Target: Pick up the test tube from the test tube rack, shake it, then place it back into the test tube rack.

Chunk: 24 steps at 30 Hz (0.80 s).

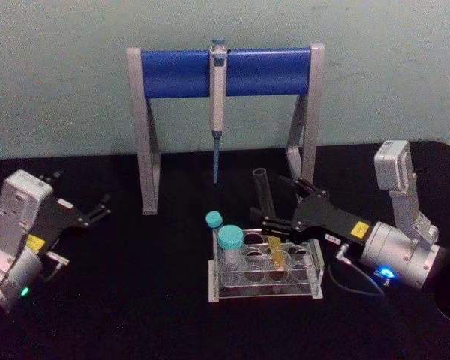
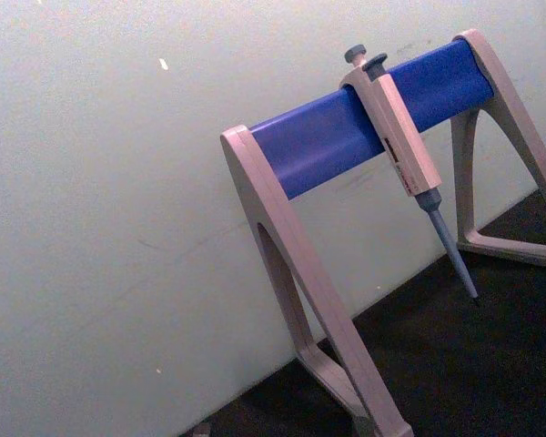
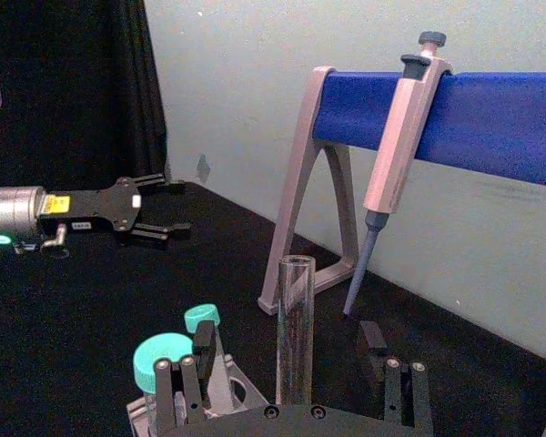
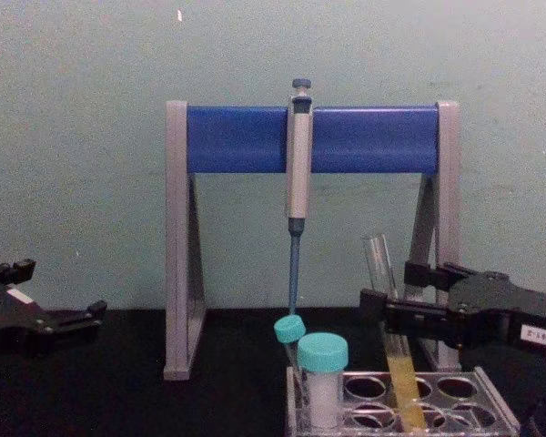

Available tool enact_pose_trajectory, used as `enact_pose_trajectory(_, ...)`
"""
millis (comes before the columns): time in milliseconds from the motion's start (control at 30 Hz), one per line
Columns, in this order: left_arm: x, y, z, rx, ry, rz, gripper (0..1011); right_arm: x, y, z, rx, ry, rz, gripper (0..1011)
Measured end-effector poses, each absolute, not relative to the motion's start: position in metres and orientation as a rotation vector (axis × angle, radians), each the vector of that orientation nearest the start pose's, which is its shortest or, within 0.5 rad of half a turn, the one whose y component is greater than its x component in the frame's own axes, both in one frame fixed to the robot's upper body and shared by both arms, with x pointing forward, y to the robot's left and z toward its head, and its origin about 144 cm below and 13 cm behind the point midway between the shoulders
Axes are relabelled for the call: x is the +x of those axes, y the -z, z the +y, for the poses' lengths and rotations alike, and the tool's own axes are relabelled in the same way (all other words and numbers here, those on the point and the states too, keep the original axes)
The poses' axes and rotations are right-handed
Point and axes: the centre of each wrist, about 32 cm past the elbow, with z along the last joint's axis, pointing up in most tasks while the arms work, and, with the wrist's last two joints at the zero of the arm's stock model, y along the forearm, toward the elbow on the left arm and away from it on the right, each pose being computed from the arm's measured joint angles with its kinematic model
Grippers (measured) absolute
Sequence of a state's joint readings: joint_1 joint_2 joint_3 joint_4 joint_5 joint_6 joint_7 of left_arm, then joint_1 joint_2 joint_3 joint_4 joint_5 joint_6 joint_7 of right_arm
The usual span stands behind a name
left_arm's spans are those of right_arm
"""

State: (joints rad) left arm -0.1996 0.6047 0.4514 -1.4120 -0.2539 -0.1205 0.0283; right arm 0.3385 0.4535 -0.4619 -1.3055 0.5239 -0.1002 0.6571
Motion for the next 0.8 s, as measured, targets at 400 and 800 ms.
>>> enact_pose_trajectory(400,0.4886,-1.1398,0.3097,0.304,-1.248,-0.285,1001,0.5314,-1.1537,-0.2687,-0.028,0.634,-0.003,1000)
enact_pose_trajectory(800,0.4886,-1.1398,0.3097,0.304,-1.248,-0.285,1001,0.5252,-1.1614,-0.2667,-0.009,0.646,-0.055,1000)
